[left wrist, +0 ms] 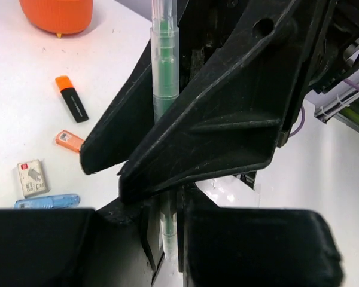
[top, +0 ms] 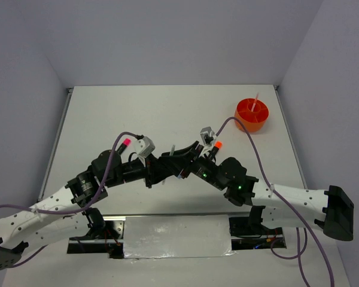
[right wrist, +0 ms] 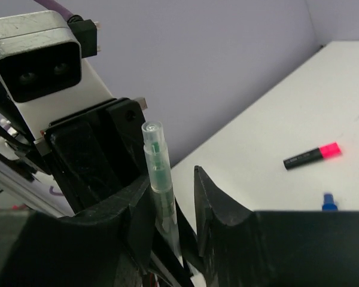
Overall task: Sort the stationery into containers
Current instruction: Close the pen cap on the pen, then place the pen in the storage box.
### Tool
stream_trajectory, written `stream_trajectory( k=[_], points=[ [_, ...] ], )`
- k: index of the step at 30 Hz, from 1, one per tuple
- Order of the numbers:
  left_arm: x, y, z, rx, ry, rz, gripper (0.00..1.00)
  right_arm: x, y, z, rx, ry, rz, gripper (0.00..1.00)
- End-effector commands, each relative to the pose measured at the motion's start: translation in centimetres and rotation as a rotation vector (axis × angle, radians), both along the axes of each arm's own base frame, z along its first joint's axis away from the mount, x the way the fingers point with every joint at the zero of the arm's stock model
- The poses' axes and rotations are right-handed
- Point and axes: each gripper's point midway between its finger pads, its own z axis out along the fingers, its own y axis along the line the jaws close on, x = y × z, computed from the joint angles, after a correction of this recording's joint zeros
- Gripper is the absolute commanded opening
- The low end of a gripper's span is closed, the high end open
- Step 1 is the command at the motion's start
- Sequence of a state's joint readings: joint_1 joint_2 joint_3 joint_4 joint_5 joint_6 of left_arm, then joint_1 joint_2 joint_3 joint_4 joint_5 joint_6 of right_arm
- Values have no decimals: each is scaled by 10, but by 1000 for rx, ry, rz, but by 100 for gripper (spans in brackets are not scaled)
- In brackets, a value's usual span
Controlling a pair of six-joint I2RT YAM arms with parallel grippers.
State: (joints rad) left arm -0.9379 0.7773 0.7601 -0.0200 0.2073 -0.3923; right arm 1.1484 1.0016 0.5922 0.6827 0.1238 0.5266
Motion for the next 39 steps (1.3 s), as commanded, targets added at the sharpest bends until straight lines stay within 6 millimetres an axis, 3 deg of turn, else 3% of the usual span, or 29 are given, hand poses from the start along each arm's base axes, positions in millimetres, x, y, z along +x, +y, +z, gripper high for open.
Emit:
stream_trajectory(
  k=[1,4,7,10,11,12,14,15,16,19,20,22,23,24,25,26,27,28,29,31,32,36,39],
  points=[
    [5,1,77,-275,-177,30,0,-30,8,-58,-247,53,129,37],
    [6,1,64,-267,-158,35,0,-30,6,-58,-237,56,125,33],
    [10,2,64,-266,-156,58,0,-31,6,-60,-229,62,126,3],
    [19,3,63,-247,-131,108,2,-28,4,-60,-220,67,112,0],
    [22,3,60,-238,-119,122,13,-26,3,-61,-223,68,101,0],
    [24,3,58,-228,-98,136,46,-24,1,-60,-230,56,87,0],
    [31,4,50,-201,-66,171,95,-6,-8,-61,-261,53,6,0],
    [31,4,42,-165,-34,177,99,4,-14,-62,-286,37,-33,0],
    [34,6,36,-137,-13,198,99,28,-29,-67,-318,49,-112,0],
    [40,19,1,34,112,286,99,72,-66,-65,-354,37,-236,0],
    [49,30,-11,93,142,373,99,106,-99,-60,-358,47,-365,0],
    [46,54,-30,229,225,460,99,135,-133,-57,-396,33,-493,0],
    [47,62,-38,280,250,502,99,163,-168,-51,-415,38,-640,0],
    [51,74,-32,292,256,566,99,178,-187,-49,-453,24,-725,0],
    [45,86,-43,361,278,585,99,192,-205,-43,-460,12,-806,0],
    [43,91,-42,373,270,587,99,214,-237,-45,-504,19,-931,0],
    [40,94,-44,387,267,576,99,226,-251,-35,-481,-3,-998,0],
    [36,99,-47,392,246,560,99,243,-259,-41,-500,7,-1016,0],
    [34,100,-48,387,237,547,99,257,-284,-40,-499,14,-1062,0],
    [31,104,-44,343,203,539,99,282,-300,-35,-488,31,-1094,0],
    [29,105,-54,344,205,532,99,290,-310,-33,-481,38,-1118,0],
    [14,97,-44,272,201,439,99,321,-352,-22,-471,22,-1258,0],
    [13,102,-41,256,188,448,99,340,-378,-34,-502,34,-1328,0]
  ],
)
